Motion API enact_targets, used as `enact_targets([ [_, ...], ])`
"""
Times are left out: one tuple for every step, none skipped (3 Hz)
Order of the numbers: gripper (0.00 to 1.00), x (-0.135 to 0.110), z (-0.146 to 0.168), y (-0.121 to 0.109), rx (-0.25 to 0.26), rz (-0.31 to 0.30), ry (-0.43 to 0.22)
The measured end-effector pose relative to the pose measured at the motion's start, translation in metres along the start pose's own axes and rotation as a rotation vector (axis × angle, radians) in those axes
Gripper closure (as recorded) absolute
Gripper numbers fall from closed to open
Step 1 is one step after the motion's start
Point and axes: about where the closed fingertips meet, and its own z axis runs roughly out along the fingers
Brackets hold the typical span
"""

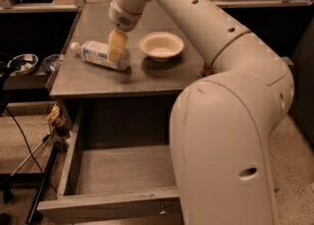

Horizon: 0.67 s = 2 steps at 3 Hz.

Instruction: Place blue plastic bottle into top drawer

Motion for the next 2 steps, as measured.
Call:
enact_targets([
  [0.0,0.0035,0.0265,-0.0112,-0.049,0.015,-0.033],
  [0.0,0.0033,0.0278,-0.0105,-0.051,0.015,-0.03],
])
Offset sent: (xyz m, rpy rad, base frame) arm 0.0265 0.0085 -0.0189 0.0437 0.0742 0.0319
